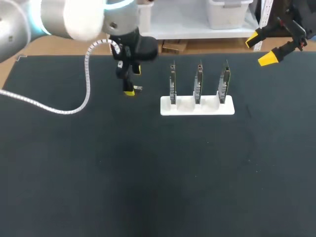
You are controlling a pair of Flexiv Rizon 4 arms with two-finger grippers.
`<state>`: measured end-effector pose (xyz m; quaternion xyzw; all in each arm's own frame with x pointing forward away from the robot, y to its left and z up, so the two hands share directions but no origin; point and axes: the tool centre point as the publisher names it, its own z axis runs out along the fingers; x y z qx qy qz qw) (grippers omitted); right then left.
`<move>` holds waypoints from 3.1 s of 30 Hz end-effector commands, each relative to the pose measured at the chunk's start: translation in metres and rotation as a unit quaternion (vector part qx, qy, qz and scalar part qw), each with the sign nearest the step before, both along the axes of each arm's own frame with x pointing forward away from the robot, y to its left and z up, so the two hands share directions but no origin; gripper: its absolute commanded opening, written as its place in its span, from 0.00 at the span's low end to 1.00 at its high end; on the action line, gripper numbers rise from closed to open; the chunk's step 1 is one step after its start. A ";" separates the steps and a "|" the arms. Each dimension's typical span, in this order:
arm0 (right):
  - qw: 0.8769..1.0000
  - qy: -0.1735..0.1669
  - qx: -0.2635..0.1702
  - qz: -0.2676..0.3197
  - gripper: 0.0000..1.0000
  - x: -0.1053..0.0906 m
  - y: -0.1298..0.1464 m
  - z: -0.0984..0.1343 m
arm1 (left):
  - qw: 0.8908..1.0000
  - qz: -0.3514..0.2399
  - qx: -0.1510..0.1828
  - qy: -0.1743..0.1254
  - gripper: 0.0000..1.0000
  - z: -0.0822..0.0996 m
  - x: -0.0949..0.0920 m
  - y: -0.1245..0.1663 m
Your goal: Pick up the optical module with the left hand, and insert it into the network port with the right hand.
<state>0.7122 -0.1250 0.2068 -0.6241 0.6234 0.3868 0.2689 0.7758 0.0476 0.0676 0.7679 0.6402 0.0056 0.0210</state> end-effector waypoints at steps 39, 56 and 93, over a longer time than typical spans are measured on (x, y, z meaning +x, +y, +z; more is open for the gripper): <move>1.000 -0.002 0.000 -0.001 1.00 -0.002 0.000 0.000 | 0.994 0.018 0.035 0.099 1.00 -0.043 0.057 0.016; 1.000 -0.002 0.000 -0.001 1.00 -0.002 0.000 0.000 | 0.996 0.009 0.047 0.075 1.00 -0.056 0.041 0.006; 1.000 -0.002 0.000 -0.001 1.00 -0.002 0.000 0.000 | 0.997 0.026 0.033 0.062 1.00 -0.066 0.071 0.008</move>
